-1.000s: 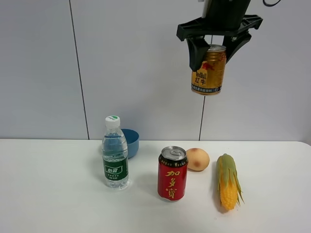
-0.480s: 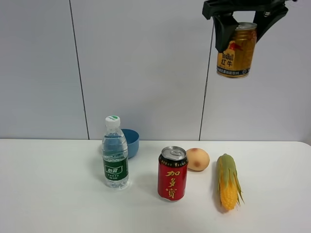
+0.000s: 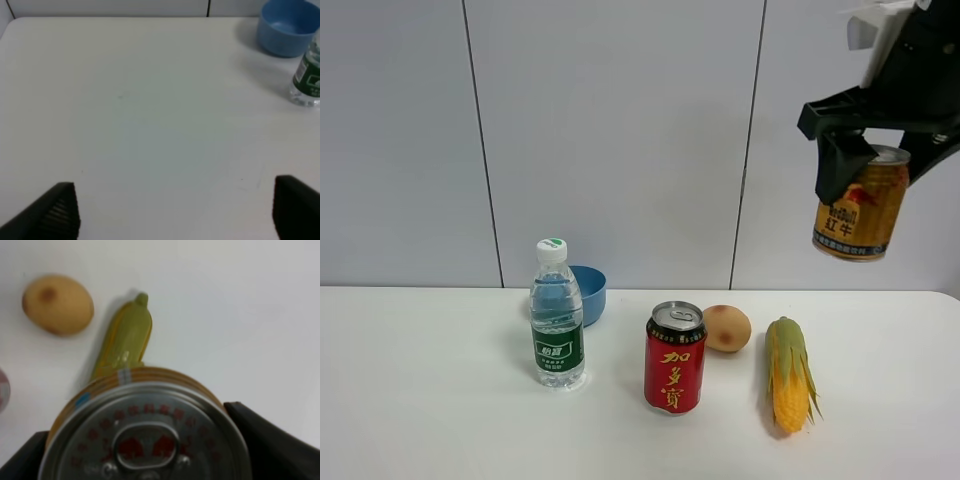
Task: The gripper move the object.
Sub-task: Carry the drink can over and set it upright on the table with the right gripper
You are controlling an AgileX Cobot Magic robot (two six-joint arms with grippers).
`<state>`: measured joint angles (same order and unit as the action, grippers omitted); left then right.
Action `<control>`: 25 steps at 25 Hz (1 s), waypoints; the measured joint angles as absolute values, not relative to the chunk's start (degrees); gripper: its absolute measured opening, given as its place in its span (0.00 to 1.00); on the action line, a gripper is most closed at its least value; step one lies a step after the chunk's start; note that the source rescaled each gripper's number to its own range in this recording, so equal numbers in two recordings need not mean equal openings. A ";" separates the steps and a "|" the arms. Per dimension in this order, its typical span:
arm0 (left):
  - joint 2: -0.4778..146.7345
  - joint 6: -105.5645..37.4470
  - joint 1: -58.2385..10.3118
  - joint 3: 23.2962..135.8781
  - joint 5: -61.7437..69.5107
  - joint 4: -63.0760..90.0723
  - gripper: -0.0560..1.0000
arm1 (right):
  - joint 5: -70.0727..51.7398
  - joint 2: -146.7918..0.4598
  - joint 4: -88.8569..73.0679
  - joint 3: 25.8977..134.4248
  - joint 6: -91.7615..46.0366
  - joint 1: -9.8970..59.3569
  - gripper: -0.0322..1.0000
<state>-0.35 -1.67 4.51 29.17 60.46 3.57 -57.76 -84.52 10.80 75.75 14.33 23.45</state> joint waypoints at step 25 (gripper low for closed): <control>-0.35 -1.62 4.51 29.17 60.46 3.57 1.00 | -38.13 -82.66 -16.38 49.51 -40.44 29.69 0.03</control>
<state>-0.35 -1.62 4.51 29.17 60.46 3.57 -38.13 -82.66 -16.38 49.51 -40.44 29.69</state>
